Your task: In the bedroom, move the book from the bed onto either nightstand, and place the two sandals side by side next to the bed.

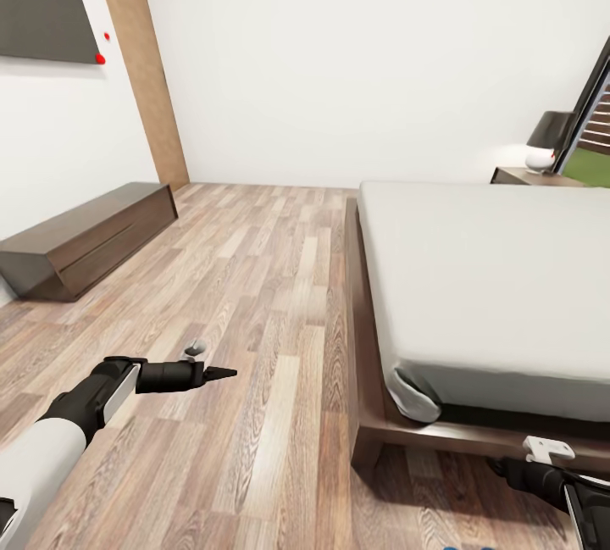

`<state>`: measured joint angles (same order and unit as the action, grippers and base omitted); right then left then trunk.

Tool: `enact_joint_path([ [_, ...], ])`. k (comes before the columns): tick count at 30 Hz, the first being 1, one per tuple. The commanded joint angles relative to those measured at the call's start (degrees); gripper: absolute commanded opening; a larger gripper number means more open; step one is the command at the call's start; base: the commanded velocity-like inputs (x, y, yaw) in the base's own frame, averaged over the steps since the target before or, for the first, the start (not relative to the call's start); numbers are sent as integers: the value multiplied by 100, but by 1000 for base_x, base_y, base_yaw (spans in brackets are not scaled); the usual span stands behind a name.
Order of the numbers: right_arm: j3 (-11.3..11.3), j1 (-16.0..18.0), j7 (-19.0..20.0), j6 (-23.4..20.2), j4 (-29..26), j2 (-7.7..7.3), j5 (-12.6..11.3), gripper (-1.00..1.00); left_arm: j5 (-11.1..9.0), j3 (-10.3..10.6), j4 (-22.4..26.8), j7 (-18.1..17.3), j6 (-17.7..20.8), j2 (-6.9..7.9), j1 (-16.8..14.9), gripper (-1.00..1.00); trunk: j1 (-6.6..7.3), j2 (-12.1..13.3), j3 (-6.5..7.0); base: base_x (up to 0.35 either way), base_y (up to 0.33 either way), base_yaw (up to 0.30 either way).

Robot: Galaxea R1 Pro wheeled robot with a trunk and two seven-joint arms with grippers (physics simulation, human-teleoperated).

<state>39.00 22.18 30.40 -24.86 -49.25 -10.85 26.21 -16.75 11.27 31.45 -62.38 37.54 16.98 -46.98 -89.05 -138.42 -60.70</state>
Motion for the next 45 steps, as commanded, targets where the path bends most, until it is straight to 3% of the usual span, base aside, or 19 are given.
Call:
enact_joint_path([
  [1, 20, 5, 54, -12, -8, 3, 59, 100, -47, 33, 2, 5, 43, 7, -4, 100, 24, 39, 13, 0, 0, 0],
  [23, 15, 5, 54, -11, -4, 3, 68, 100, -47, 41, 2, 2, 43, 7, -4, 100, 507, 922, 408, 0, 0, 0],
  [30, 12, 5, 54, 444, 223, 3, 68, 100, -47, 42, 1, 0, 43, 7, -4, 100, 660, 1202, 534, 0, 0, 0],
  [45, 13, 5, 54, 516, 240, 3, 68, 100, -46, 42, 2, 1, 43, 7, -4, 100, 990, 1804, 803, 0, 0, 0],
])
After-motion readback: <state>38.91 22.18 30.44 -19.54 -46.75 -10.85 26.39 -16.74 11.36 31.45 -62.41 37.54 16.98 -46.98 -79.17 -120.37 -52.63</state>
